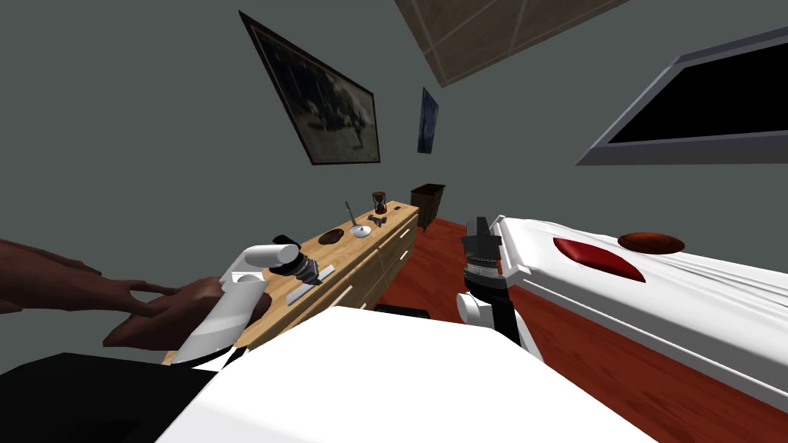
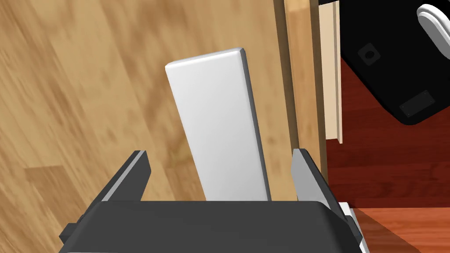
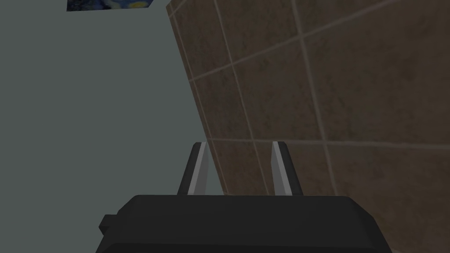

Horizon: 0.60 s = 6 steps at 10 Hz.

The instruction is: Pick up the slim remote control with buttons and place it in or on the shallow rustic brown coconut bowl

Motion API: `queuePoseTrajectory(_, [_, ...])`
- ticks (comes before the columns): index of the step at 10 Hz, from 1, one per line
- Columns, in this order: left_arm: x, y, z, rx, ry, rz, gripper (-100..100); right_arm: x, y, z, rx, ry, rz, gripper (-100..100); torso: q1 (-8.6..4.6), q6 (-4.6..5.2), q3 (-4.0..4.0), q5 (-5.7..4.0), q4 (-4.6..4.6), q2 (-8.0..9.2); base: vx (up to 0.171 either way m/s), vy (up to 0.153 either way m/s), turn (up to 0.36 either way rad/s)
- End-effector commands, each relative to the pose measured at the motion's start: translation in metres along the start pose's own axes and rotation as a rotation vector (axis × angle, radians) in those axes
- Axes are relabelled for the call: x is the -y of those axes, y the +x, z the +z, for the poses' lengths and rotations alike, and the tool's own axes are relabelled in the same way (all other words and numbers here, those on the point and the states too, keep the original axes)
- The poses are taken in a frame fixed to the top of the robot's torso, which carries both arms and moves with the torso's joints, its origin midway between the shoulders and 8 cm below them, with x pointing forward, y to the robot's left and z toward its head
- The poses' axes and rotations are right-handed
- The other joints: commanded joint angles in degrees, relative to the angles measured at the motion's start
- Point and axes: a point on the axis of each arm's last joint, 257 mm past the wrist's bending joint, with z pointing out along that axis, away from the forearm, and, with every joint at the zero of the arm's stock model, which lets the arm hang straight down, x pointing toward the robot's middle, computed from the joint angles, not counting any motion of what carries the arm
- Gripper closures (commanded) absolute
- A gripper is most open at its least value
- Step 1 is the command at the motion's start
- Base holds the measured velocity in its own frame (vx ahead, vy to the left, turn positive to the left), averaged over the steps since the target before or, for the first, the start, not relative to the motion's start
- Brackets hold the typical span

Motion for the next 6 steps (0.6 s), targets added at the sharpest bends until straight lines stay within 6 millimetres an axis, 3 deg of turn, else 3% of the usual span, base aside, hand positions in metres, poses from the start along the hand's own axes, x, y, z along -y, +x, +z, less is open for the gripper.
queuePoseTrajectory(1, [-0.008, -0.010, 0.001, 0.034, -0.053, -0.015, -100, 0.000, 0.000, 0.000, 0.000, 0.000, 0.000, 0, 0.00, 0.00, 0.00, 0.00, 0.00, 0.00, 0.002, 0.040, -0.077])
queuePoseTrajectory(5, [-0.029, -0.029, 0.003, 0.096, -0.151, -0.036, -100, 0.000, 0.000, 0.000, 0.000, 0.000, 0.000, 0, 0.01, 0.01, -0.02, 0.01, -0.01, -0.04, 0.008, 0.044, -0.052])
queuePoseTrajectory(6, [-0.026, -0.025, 0.003, 0.086, -0.134, -0.033, -100, 0.000, 0.000, 0.000, 0.000, 0.000, 0.000, 0, 0.03, 0.00, -0.03, 0.01, -0.01, -0.05, 0.006, 0.022, -0.010])
